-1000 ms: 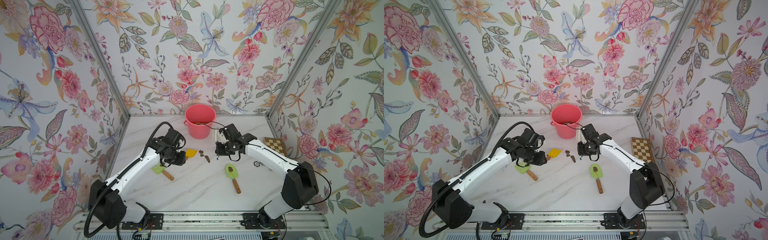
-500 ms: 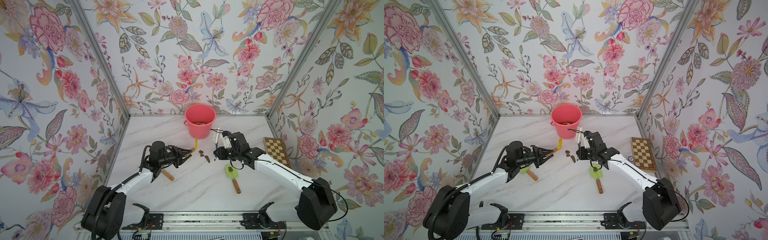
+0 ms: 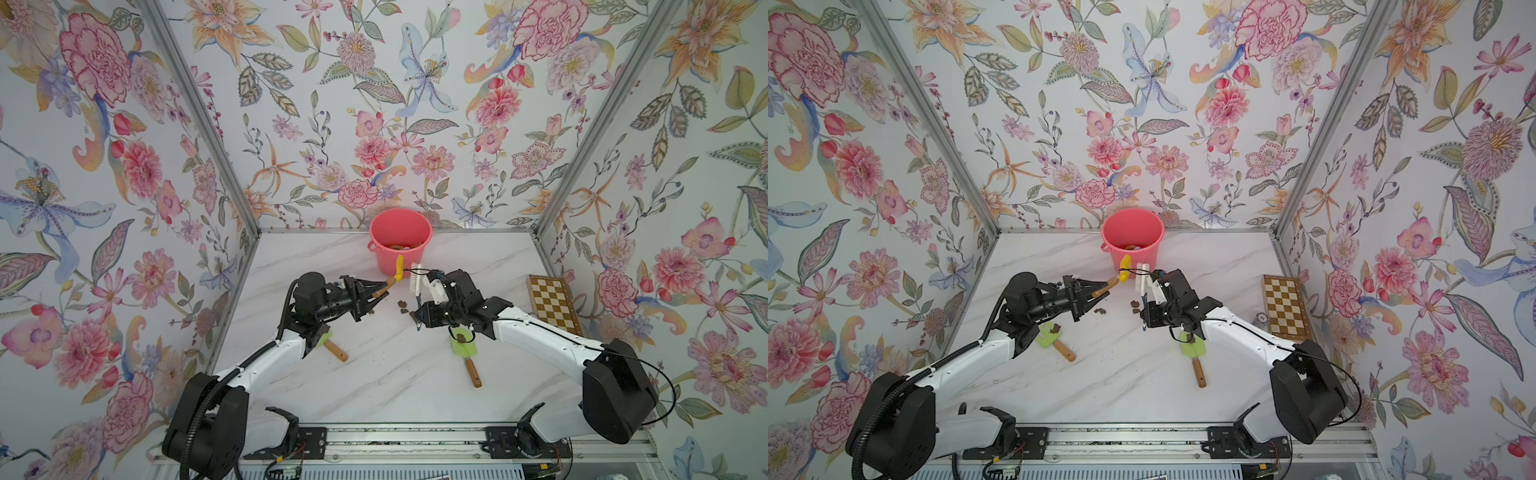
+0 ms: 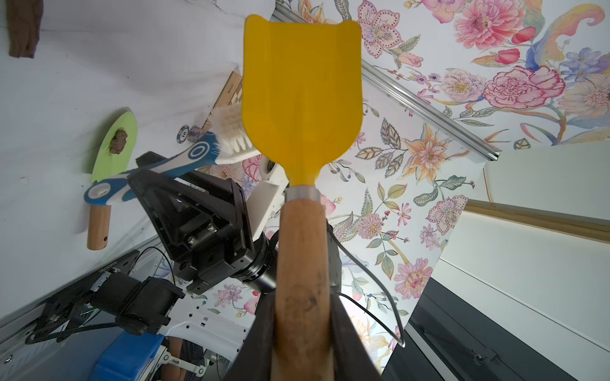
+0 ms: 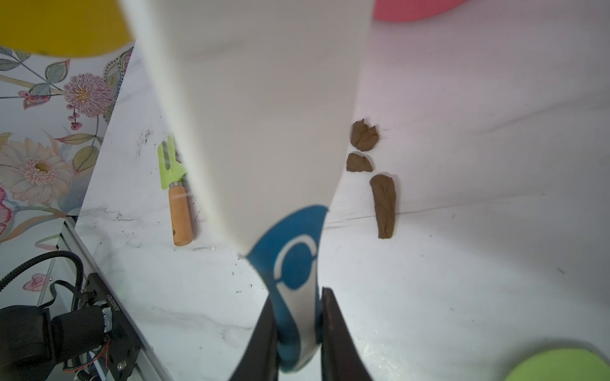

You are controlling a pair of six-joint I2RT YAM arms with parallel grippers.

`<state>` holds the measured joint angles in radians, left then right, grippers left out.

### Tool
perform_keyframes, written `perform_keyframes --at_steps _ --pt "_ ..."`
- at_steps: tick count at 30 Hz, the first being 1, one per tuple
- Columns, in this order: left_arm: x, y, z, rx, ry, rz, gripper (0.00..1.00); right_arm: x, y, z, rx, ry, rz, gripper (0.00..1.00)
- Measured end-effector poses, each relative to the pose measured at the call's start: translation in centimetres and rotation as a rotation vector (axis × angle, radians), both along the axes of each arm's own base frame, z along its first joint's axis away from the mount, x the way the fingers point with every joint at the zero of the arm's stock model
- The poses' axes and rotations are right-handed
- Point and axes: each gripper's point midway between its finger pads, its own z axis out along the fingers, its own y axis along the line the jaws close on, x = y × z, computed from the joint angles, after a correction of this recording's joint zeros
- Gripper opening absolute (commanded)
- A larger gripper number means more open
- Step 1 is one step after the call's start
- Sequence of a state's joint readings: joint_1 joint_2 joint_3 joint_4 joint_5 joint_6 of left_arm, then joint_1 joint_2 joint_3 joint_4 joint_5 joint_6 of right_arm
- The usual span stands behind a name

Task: Brush the soil off the hand trowel and place it into the bucket
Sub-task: Brush off the soil from the hand trowel.

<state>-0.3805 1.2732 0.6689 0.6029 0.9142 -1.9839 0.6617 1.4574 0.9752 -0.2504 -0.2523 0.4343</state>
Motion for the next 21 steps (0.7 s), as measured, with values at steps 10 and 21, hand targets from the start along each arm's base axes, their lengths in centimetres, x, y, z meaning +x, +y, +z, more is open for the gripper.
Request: perform_keyframes --at_steps 10,21 --pt "-0.3 -0.4 0.7 0.001 0.001 -0.031 0.0 1.2 2.3 0.9 -0.003 -0.03 0.05 0.0" --pt "-1.4 -0.9 3.3 0.012 -0.059 -0.087 0.0 4.6 0.8 -5.0 -0.081 0.08 0.016 0.0"
